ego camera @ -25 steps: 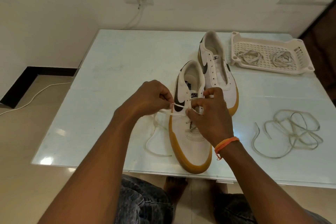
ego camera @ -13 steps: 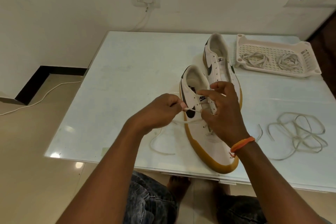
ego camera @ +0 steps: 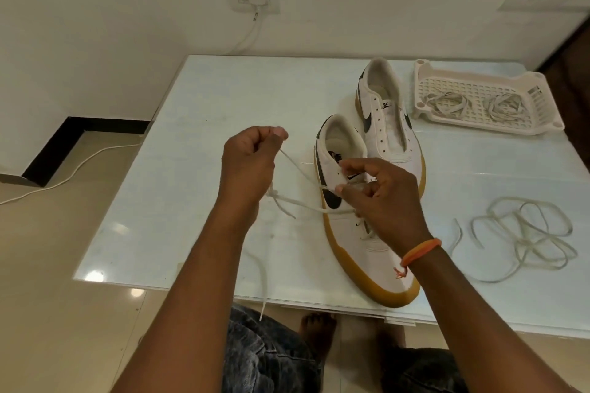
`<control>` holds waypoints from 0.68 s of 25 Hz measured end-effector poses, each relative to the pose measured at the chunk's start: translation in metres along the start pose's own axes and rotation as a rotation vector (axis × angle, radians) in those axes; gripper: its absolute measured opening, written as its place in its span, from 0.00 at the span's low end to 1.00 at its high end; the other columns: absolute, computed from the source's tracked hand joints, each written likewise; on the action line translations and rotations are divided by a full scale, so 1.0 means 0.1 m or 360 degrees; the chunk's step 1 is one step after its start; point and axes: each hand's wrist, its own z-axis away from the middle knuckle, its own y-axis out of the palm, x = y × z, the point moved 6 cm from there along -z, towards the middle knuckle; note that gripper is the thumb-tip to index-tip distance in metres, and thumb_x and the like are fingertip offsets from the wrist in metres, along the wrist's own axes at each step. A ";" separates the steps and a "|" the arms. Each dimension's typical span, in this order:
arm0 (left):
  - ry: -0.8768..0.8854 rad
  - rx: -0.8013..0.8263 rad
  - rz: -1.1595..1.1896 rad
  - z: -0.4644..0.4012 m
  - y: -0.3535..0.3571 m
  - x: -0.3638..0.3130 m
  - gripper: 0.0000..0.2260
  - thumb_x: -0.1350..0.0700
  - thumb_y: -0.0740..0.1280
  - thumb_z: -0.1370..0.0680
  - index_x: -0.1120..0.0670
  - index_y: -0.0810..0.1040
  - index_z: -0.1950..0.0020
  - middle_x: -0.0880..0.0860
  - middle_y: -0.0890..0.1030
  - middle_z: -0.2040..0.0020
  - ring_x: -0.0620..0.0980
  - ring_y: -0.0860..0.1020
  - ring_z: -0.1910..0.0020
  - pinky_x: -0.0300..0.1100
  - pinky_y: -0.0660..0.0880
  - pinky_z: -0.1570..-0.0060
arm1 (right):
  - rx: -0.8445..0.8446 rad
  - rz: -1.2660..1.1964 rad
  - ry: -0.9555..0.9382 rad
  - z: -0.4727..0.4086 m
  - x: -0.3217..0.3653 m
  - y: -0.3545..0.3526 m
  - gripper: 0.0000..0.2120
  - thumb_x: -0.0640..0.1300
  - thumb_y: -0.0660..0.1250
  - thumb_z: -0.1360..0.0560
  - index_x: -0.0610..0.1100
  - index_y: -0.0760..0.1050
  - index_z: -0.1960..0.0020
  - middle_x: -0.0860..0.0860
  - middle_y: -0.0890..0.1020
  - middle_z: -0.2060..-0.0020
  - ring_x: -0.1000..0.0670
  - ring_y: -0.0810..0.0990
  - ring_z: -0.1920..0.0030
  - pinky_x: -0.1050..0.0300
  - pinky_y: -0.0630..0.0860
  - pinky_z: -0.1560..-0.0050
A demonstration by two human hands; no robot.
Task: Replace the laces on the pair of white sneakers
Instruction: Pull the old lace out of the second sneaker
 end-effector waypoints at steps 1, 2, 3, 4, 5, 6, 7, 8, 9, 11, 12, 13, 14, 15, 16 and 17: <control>0.0042 0.0007 0.0078 -0.02 0.02 -0.06 0.06 0.54 0.66 0.20 0.50 0.82 0.52 0.47 0.80 0.59 0.42 0.71 0.67 0.32 0.73 0.63 | -0.0046 0.0095 -0.0098 0.01 0.05 0.03 0.14 0.44 0.76 0.30 0.48 0.81 0.44 0.57 0.82 0.49 0.65 0.75 0.63 0.64 0.79 0.56; 0.0083 0.0008 0.0140 -0.04 0.02 -0.12 0.06 0.54 0.65 0.20 0.51 0.82 0.51 0.44 0.80 0.61 0.43 0.71 0.66 0.32 0.72 0.63 | -0.0073 0.0195 -0.0207 0.01 0.09 0.05 0.13 0.45 0.76 0.30 0.47 0.82 0.46 0.56 0.81 0.48 0.67 0.72 0.63 0.65 0.78 0.57; 0.0117 0.0010 0.0191 -0.06 0.02 -0.15 0.06 0.54 0.65 0.20 0.51 0.82 0.49 0.42 0.80 0.62 0.43 0.71 0.65 0.32 0.72 0.63 | -0.0072 0.0253 -0.0282 0.01 0.12 0.08 0.12 0.45 0.76 0.30 0.47 0.83 0.48 0.55 0.81 0.48 0.67 0.71 0.64 0.67 0.76 0.59; 0.0144 -0.0001 0.0219 -0.07 0.02 -0.18 0.07 0.54 0.65 0.20 0.52 0.82 0.48 0.41 0.79 0.63 0.43 0.71 0.65 0.31 0.71 0.63 | -0.0047 0.0264 -0.0294 0.00 0.12 0.10 0.09 0.43 0.76 0.30 0.47 0.84 0.50 0.55 0.81 0.49 0.67 0.72 0.64 0.67 0.76 0.60; 0.0158 -0.0019 0.0231 -0.08 0.02 -0.19 0.07 0.54 0.65 0.20 0.52 0.82 0.48 0.41 0.78 0.64 0.43 0.71 0.66 0.30 0.71 0.64 | -0.0020 0.0241 -0.0271 0.00 0.10 0.12 0.07 0.41 0.76 0.29 0.46 0.84 0.51 0.55 0.82 0.52 0.65 0.74 0.64 0.66 0.77 0.59; 0.0167 -0.0040 0.0218 -0.09 0.02 -0.19 0.07 0.54 0.65 0.20 0.53 0.82 0.48 0.41 0.78 0.65 0.42 0.71 0.67 0.29 0.71 0.65 | 0.0003 0.0215 -0.0236 0.00 0.08 0.13 0.06 0.39 0.74 0.28 0.46 0.84 0.52 0.56 0.82 0.55 0.63 0.76 0.62 0.65 0.79 0.56; 0.0169 -0.0060 0.0189 -0.11 0.02 -0.17 0.07 0.54 0.65 0.19 0.53 0.82 0.48 0.42 0.77 0.65 0.41 0.71 0.67 0.30 0.71 0.65 | 0.0035 0.0197 -0.0189 0.00 0.06 0.15 0.06 0.38 0.73 0.27 0.46 0.84 0.52 0.56 0.82 0.57 0.62 0.77 0.60 0.66 0.79 0.54; 0.0165 -0.0089 0.0128 -0.11 0.02 -0.14 0.07 0.54 0.64 0.19 0.53 0.82 0.48 0.43 0.78 0.64 0.40 0.72 0.67 0.32 0.72 0.63 | 0.0082 0.0189 -0.0127 0.00 0.05 0.17 0.05 0.38 0.72 0.26 0.46 0.83 0.52 0.56 0.82 0.58 0.61 0.78 0.60 0.67 0.78 0.54; 0.0151 -0.0130 0.0019 -0.13 0.02 -0.09 0.07 0.53 0.64 0.19 0.52 0.81 0.47 0.43 0.79 0.61 0.41 0.74 0.64 0.36 0.74 0.58 | 0.0140 0.0159 -0.0038 0.00 0.04 0.19 0.05 0.38 0.70 0.25 0.46 0.82 0.52 0.56 0.81 0.59 0.61 0.78 0.60 0.68 0.77 0.56; 0.0103 -0.0236 -0.0466 -0.19 0.02 0.01 0.09 0.50 0.64 0.19 0.50 0.78 0.42 0.48 0.79 0.48 0.47 0.77 0.51 0.48 0.73 0.44 | 0.0239 -0.0039 0.0207 -0.01 -0.02 0.19 0.04 0.39 0.68 0.23 0.46 0.79 0.51 0.54 0.80 0.63 0.59 0.78 0.67 0.69 0.75 0.66; 0.0061 -0.0267 -0.0833 -0.19 0.02 0.04 0.12 0.49 0.64 0.19 0.49 0.75 0.37 0.51 0.76 0.40 0.51 0.74 0.43 0.51 0.69 0.40 | 0.0276 -0.0172 0.0321 -0.01 -0.04 0.17 0.03 0.39 0.66 0.22 0.45 0.78 0.51 0.52 0.80 0.65 0.57 0.77 0.71 0.67 0.73 0.72; 0.0072 -0.0277 -0.1104 -0.15 0.03 0.04 0.15 0.51 0.65 0.20 0.49 0.71 0.33 0.53 0.72 0.36 0.54 0.71 0.38 0.51 0.66 0.38 | 0.0294 -0.0286 0.0399 -0.01 -0.06 0.14 0.04 0.39 0.65 0.22 0.44 0.78 0.50 0.49 0.81 0.66 0.56 0.78 0.73 0.65 0.72 0.76; 0.0165 -0.0240 -0.1171 -0.10 0.07 0.03 0.16 0.53 0.67 0.21 0.48 0.71 0.33 0.53 0.71 0.36 0.54 0.71 0.38 0.49 0.67 0.39 | 0.0297 -0.0377 0.0449 -0.01 -0.07 0.10 0.04 0.39 0.64 0.21 0.44 0.78 0.50 0.47 0.82 0.65 0.54 0.79 0.73 0.63 0.72 0.78; 0.0285 -0.0139 -0.1089 -0.04 0.14 0.03 0.14 0.55 0.68 0.22 0.48 0.74 0.37 0.51 0.74 0.40 0.51 0.75 0.43 0.46 0.70 0.43 | 0.0291 -0.0455 0.0491 -0.01 -0.08 0.08 0.05 0.39 0.64 0.21 0.44 0.78 0.50 0.47 0.83 0.63 0.51 0.81 0.72 0.62 0.72 0.79; 0.0363 -0.0004 -0.0927 0.05 0.23 0.05 0.11 0.56 0.70 0.23 0.47 0.76 0.43 0.48 0.77 0.46 0.48 0.77 0.50 0.42 0.74 0.49 | 0.0288 -0.0510 0.0521 -0.01 -0.09 0.06 0.05 0.39 0.64 0.21 0.44 0.78 0.50 0.48 0.84 0.62 0.49 0.81 0.71 0.61 0.73 0.78; 0.0363 0.0141 -0.0806 0.17 0.33 0.09 0.09 0.56 0.72 0.24 0.46 0.78 0.46 0.45 0.77 0.51 0.45 0.78 0.57 0.39 0.75 0.54 | 0.0290 -0.0546 0.0545 -0.01 -0.10 0.06 0.05 0.39 0.65 0.21 0.44 0.79 0.50 0.48 0.84 0.62 0.49 0.80 0.72 0.61 0.73 0.78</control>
